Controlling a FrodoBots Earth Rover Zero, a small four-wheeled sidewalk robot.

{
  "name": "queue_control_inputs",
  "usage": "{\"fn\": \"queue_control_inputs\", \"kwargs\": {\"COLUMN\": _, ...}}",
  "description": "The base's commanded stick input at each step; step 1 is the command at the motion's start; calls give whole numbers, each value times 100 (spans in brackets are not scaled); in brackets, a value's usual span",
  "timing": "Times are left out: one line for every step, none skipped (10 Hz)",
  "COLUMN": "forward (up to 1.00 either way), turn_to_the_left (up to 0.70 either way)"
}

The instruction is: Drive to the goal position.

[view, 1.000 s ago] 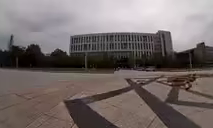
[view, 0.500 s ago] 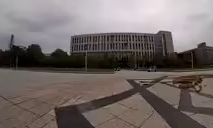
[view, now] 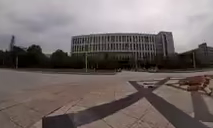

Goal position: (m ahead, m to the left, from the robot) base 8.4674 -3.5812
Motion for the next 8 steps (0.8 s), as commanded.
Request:
{"fn": "queue_control_inputs", "kwargs": {"forward": 70, "turn_to_the_left": 0}}
{"fn": "queue_control_inputs", "kwargs": {"forward": 70, "turn_to_the_left": 0}}
{"fn": "queue_control_inputs", "kwargs": {"forward": 70, "turn_to_the_left": 0}}
{"fn": "queue_control_inputs", "kwargs": {"forward": 70, "turn_to_the_left": 0}}
{"fn": "queue_control_inputs", "kwargs": {"forward": 70, "turn_to_the_left": 0}}
{"fn": "queue_control_inputs", "kwargs": {"forward": 70, "turn_to_the_left": 0}}
{"fn": "queue_control_inputs", "kwargs": {"forward": 70, "turn_to_the_left": 0}}
{"fn": "queue_control_inputs", "kwargs": {"forward": 70, "turn_to_the_left": 0}}
